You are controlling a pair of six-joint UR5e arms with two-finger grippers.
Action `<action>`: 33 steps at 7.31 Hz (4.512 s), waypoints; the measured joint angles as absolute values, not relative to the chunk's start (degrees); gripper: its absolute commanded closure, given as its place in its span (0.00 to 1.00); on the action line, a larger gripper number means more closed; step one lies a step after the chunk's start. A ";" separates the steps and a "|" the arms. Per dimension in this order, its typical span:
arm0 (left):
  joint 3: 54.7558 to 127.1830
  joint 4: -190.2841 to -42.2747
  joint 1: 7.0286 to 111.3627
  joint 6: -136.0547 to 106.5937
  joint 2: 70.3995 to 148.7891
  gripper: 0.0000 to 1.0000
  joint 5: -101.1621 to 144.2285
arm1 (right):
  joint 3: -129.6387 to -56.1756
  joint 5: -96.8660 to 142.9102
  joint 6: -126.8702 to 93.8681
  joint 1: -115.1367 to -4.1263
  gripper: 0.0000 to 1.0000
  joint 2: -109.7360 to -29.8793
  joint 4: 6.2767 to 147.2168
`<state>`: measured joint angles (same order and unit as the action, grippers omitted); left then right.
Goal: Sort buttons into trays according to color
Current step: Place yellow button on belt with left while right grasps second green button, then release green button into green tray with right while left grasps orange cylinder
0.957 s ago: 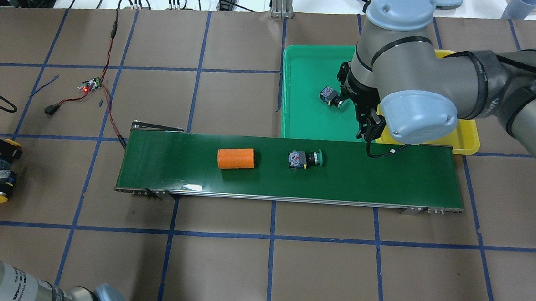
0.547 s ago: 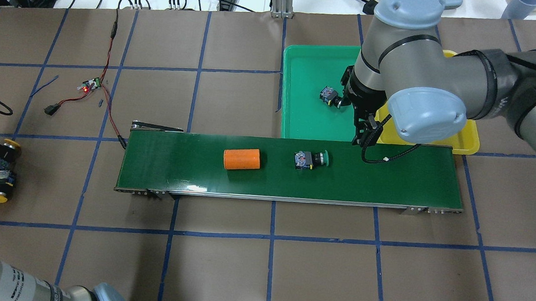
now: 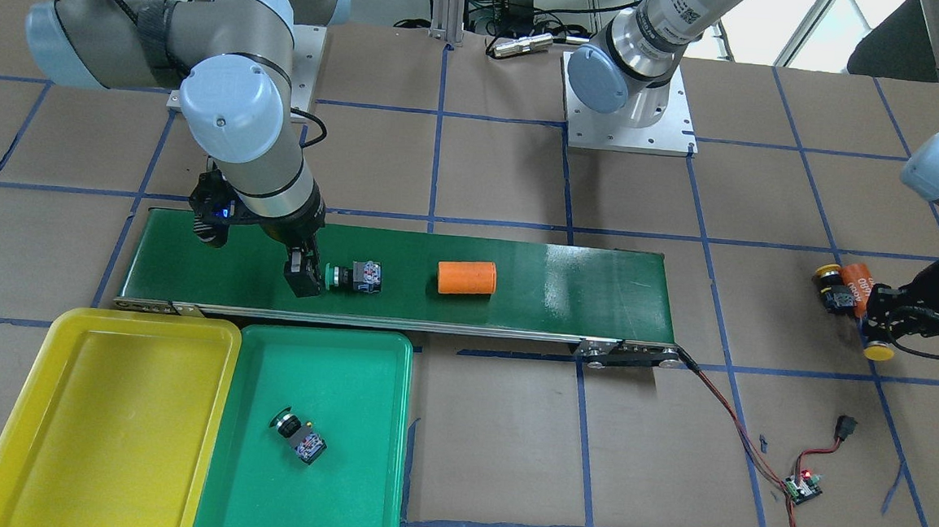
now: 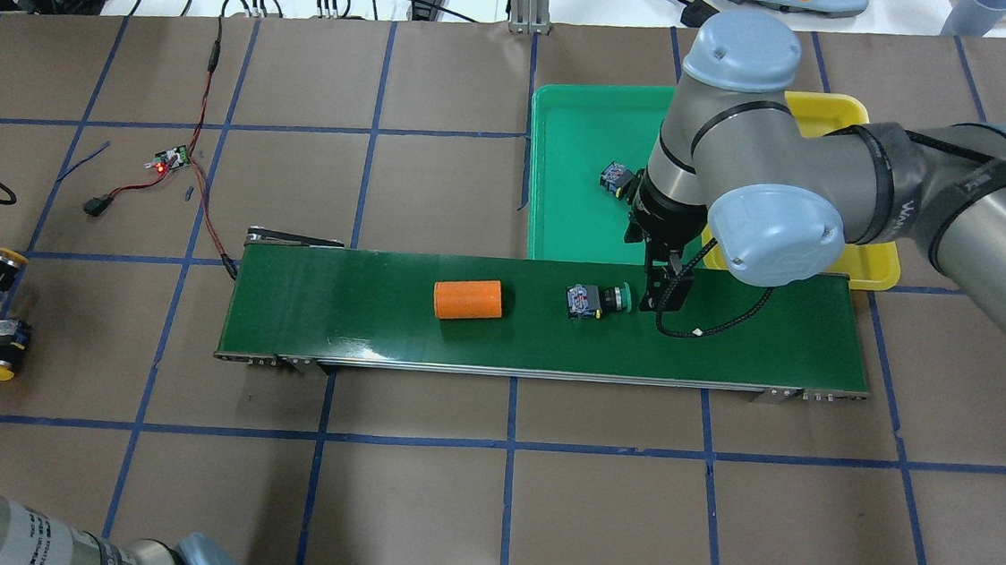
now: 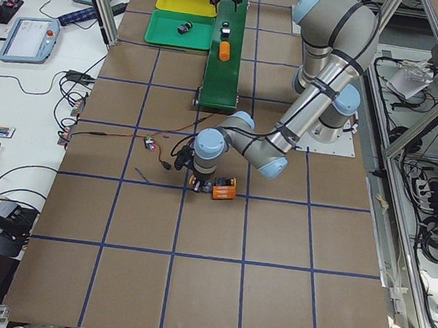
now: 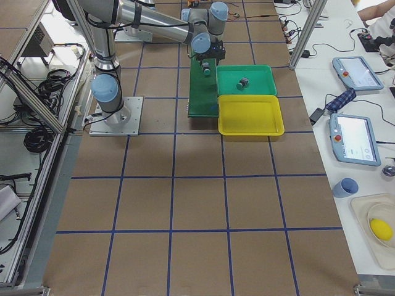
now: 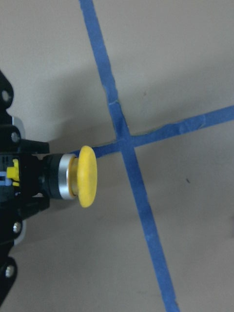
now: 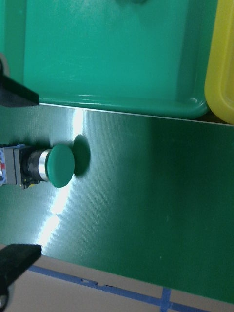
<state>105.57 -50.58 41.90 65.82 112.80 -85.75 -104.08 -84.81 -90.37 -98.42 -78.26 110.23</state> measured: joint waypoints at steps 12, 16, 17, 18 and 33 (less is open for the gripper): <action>114.25 -56.17 92.56 82.04 98.27 0.00 -85.08 | -108.43 -84.71 -89.99 -99.23 1.00 -74.12 112.06; 115.30 -55.93 95.52 80.57 97.19 0.00 -84.78 | -107.85 -85.17 -85.44 -99.11 1.00 -74.44 112.36; 115.09 -55.74 92.88 79.29 96.05 0.00 -85.36 | -107.00 -85.34 -84.98 -99.08 1.00 -74.60 112.41; 115.17 -55.53 87.75 77.58 95.38 0.00 -85.75 | -105.60 -85.45 -84.81 -99.06 1.00 -74.65 112.14; 112.52 -50.97 32.39 61.93 109.16 0.06 -84.22 | -93.98 -82.61 -64.40 -99.66 0.00 -64.16 123.08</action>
<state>112.52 -50.97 32.39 61.93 109.16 -84.22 -93.98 -82.61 -64.40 -99.66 -64.16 123.08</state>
